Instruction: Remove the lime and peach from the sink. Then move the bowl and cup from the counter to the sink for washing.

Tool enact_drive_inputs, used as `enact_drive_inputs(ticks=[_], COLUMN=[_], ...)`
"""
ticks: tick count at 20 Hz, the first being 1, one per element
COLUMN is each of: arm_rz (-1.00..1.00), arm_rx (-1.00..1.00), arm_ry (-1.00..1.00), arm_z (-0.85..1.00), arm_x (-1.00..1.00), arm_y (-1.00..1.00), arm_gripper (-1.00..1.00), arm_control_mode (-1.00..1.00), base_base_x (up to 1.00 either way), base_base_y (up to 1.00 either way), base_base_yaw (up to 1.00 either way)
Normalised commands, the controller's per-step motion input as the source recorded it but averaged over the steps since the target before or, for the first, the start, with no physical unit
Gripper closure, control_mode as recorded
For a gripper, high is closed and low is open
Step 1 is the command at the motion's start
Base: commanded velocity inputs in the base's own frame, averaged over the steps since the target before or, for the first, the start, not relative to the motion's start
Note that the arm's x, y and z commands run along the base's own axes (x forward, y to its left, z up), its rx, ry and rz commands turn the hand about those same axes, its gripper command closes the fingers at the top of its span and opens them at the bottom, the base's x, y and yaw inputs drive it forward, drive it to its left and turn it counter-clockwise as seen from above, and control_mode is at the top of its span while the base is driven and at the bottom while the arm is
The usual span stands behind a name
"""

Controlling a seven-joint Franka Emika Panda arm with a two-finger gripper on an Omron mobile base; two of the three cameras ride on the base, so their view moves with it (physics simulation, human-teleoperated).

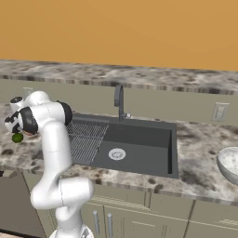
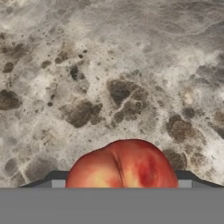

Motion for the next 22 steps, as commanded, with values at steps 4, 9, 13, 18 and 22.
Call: enact_drive_inputs(ticks=[4, 9, 13, 18, 22], arm_rz=[0.00, 0.00, 0.00, 0.00, 0.00], arm_rx=[0.00, 0.00, 0.00, 0.00, -0.01], arm_ry=[0.01, 0.02, 0.01, 0.00, 0.00], arm_z=[-0.16, -0.05, 0.06, 0.17, 0.30], arm_x=[0.00, -0.05, -0.04, -0.03, -0.04], arm_y=[0.00, -0.02, 0.00, 0.00, -0.03], arm_gripper=[-1.00, -1.00, -1.00, -1.00, -1.00], arm_control_mode=[-1.00, -1.00, -1.00, -1.00, -1.00], base_base_x=[0.00, 0.00, 0.00, 0.00, 0.00], base_base_y=[0.00, 0.00, 0.00, 0.00, 0.00], base_base_yaw=[0.00, 0.00, 0.00, 0.00, 0.00])
